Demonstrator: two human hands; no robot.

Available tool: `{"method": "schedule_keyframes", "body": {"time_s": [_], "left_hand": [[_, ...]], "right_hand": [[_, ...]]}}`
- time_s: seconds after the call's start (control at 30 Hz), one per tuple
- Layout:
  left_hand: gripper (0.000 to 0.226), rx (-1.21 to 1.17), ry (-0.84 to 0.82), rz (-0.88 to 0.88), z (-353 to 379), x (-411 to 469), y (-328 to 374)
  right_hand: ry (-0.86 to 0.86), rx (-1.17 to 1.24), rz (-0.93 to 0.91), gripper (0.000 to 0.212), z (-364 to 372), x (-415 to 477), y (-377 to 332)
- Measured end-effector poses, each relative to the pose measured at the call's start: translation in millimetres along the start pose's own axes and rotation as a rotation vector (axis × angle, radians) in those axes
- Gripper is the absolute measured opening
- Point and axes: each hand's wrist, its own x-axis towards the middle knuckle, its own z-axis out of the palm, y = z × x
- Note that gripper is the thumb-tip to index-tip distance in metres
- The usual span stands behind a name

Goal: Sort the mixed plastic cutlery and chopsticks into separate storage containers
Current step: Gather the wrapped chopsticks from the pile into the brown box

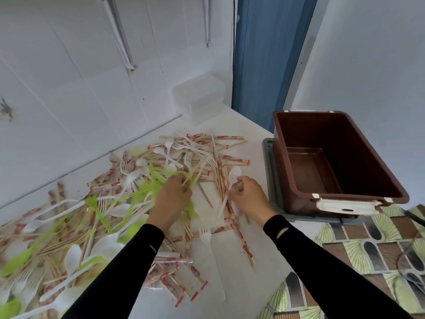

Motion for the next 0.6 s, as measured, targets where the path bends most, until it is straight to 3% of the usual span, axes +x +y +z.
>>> {"method": "schedule_keyframes", "body": {"time_s": [0.2, 0.4, 0.6], "left_hand": [[0.007, -0.061, 0.110, 0.004, -17, -1, 0], [0.017, -0.077, -0.077, 0.044, 14, 21, 44], [0.035, 0.001, -0.093, 0.015, 33, 39, 63]], "right_hand": [[0.061, 0.106, 0.009, 0.010, 8, 9, -10], [0.043, 0.164, 0.054, 0.027, -1, 7, -11], [0.080, 0.139, 0.075, 0.037, -18, 4, 6]]}}
